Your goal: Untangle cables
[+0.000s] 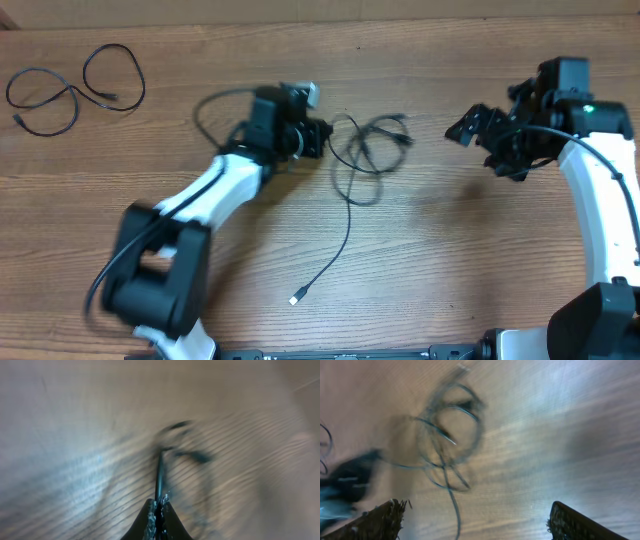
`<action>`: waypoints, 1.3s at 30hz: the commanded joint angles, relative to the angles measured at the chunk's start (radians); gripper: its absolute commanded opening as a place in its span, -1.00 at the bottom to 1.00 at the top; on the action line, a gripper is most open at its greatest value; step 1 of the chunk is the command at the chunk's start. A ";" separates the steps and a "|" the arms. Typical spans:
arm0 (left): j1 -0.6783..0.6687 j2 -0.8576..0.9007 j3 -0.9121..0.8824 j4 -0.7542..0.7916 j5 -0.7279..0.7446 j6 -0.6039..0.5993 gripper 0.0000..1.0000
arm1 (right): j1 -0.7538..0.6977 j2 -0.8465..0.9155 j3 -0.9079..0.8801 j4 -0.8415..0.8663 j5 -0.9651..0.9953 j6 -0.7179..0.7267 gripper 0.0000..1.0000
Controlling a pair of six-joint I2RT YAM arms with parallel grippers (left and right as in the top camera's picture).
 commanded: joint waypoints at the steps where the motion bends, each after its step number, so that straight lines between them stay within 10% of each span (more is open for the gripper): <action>1: 0.002 -0.143 0.015 -0.035 0.090 0.012 -0.92 | 0.042 -0.007 -0.080 0.047 -0.082 0.002 0.84; 14: -0.003 -0.211 0.015 -0.098 0.288 0.018 -0.92 | 0.249 -0.007 -0.229 0.338 -0.197 0.101 0.84; 28: 0.003 -0.229 0.015 0.201 0.531 -0.170 -0.91 | 0.350 -0.006 -0.232 0.516 -0.193 0.271 0.99; 39: 0.090 -0.229 0.015 0.672 0.639 -0.459 -0.92 | 0.418 -0.003 -0.333 0.513 0.293 0.647 0.98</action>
